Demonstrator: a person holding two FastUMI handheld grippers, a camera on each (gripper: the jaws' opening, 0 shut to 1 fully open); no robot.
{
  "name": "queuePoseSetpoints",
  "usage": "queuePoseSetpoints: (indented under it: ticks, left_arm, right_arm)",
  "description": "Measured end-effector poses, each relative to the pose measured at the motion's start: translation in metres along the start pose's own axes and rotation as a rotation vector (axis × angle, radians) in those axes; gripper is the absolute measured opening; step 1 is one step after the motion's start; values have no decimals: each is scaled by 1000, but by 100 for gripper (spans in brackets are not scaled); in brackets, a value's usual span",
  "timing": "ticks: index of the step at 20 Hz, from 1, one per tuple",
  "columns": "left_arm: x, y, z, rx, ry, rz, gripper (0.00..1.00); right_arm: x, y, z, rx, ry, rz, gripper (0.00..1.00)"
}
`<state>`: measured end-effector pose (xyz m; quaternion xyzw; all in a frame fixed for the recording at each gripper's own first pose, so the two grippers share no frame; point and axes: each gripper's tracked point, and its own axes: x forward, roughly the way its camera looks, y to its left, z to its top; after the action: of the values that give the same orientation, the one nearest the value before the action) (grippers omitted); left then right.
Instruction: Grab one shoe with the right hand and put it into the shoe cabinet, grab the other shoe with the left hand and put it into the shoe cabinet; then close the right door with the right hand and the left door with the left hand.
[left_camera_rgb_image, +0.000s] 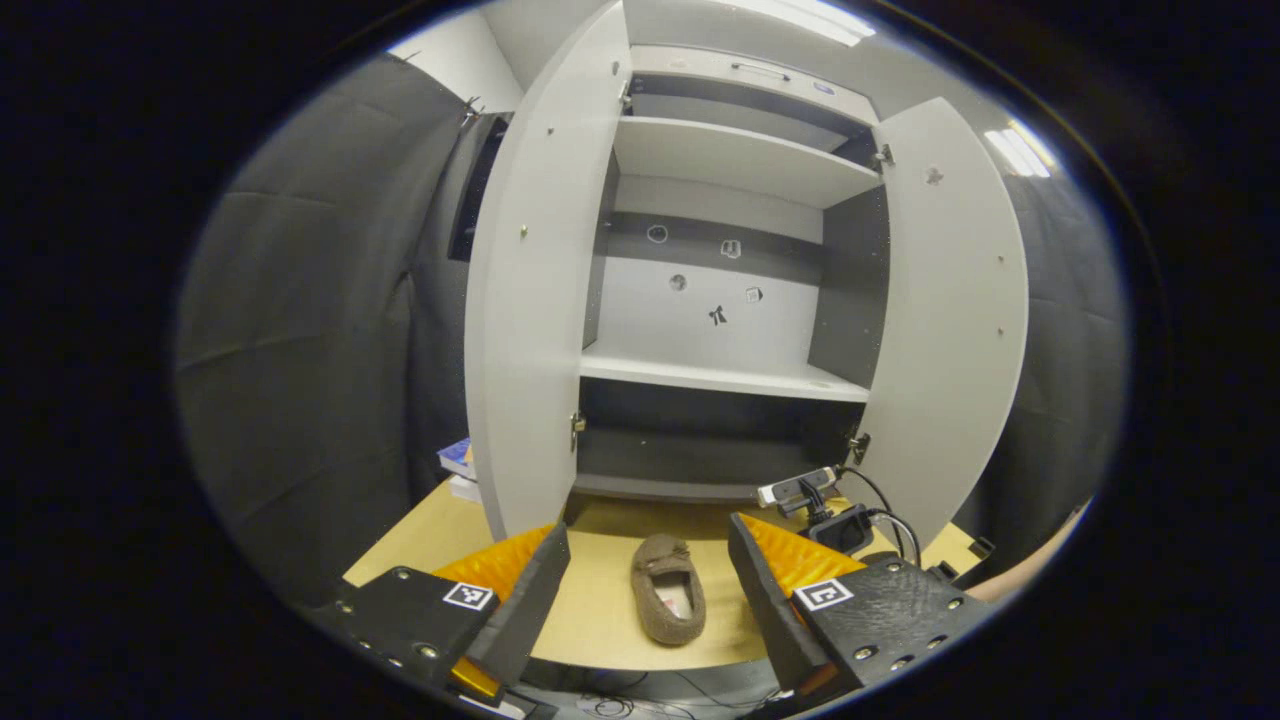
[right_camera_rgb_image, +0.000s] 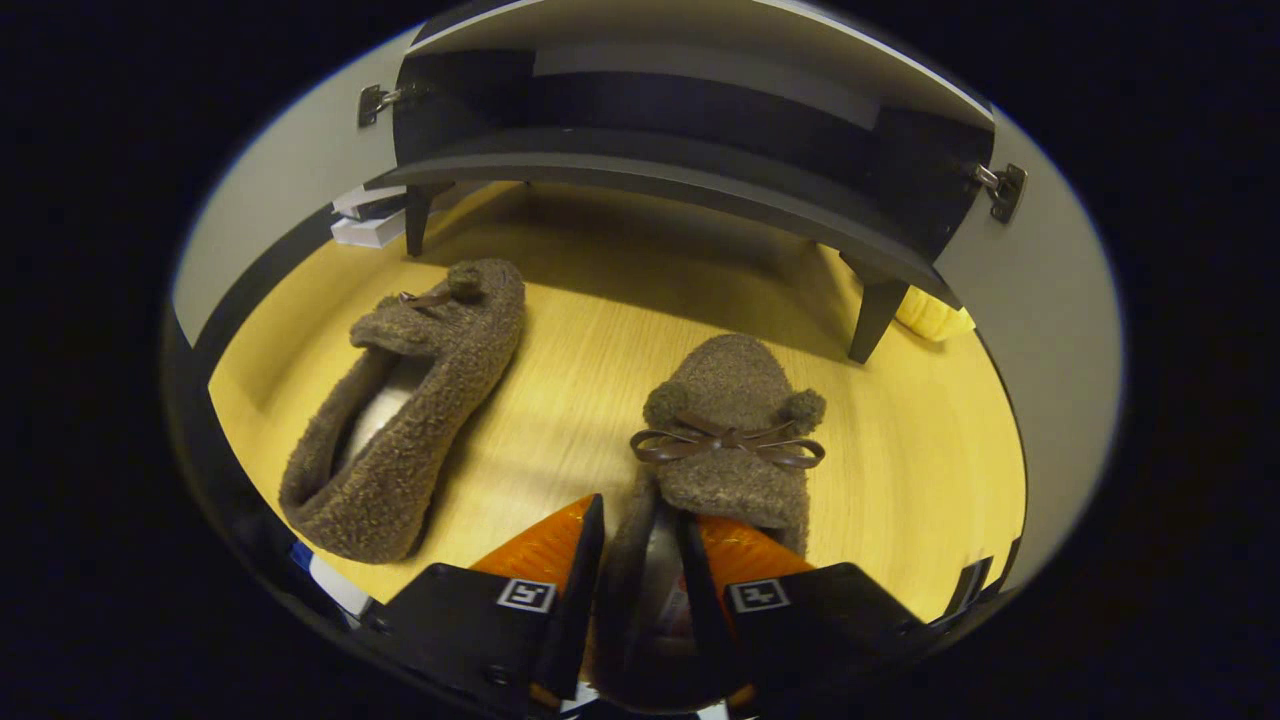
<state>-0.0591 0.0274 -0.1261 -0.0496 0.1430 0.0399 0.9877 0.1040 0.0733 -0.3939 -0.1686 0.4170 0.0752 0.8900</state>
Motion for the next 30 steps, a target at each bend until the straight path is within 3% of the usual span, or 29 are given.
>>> queuePoseSetpoints:
  ticks: [1, 2, 4, 5, 6, 9, 12, 14, 15, 17, 22, 23, 27, 30]
  left_arm:
    - [-1, 0, -1, -3, 1, 0, 92]
    - [-1, 0, -1, -6, 2, 0, 93]
    - [-1, -1, -1, -14, 8, -4, 92]
    - [0, -1, -1, -13, 9, -2, 92]
    - [0, -1, 1, -12, 6, -1, 96]
    - [-1, -3, 6, -23, -10, -14, 92]
    - [-2, -3, 9, -1, -15, -17, 96]
    - [-4, -1, 9, 21, -14, -8, 96]
    - [-6, -2, 10, 20, -17, -8, 96]
    - [-7, -4, 8, 4, -13, -17, 93]
    - [-7, -15, 19, 31, -36, -44, 96]
    - [-5, -16, 20, 34, -41, -52, 92]
    - [0, -25, 19, 30, -43, -85, 93]
    - [4, -28, 21, 43, -45, -102, 92]
  right_arm:
    - [1, 1, 0, 3, -2, -1, 38]
    - [2, -2, 0, 3, 1, -21, 39]
    - [1, -2, -1, 14, 4, -42, 23]
    - [0, -2, -1, 0, -2, -52, 23]
    - [0, -2, -1, -28, 3, -48, 15]
    - [-5, -3, -6, 3, 28, 5, 4]
    - [-14, -10, -7, 109, 41, 45, 4]
    - [-26, -15, -5, 119, 21, 46, 0]
    - [-33, -14, -5, 124, 13, 52, 4]
    - [-48, -12, -5, 141, 3, 79, 4]
    - [-88, -6, 2, 210, -30, 127, 0]
    - [-97, -2, 3, 223, -43, 142, 4]
    - [-138, -1, 14, 241, -88, 177, 7]
    - [-170, -4, 34, 256, -140, 192, 4]
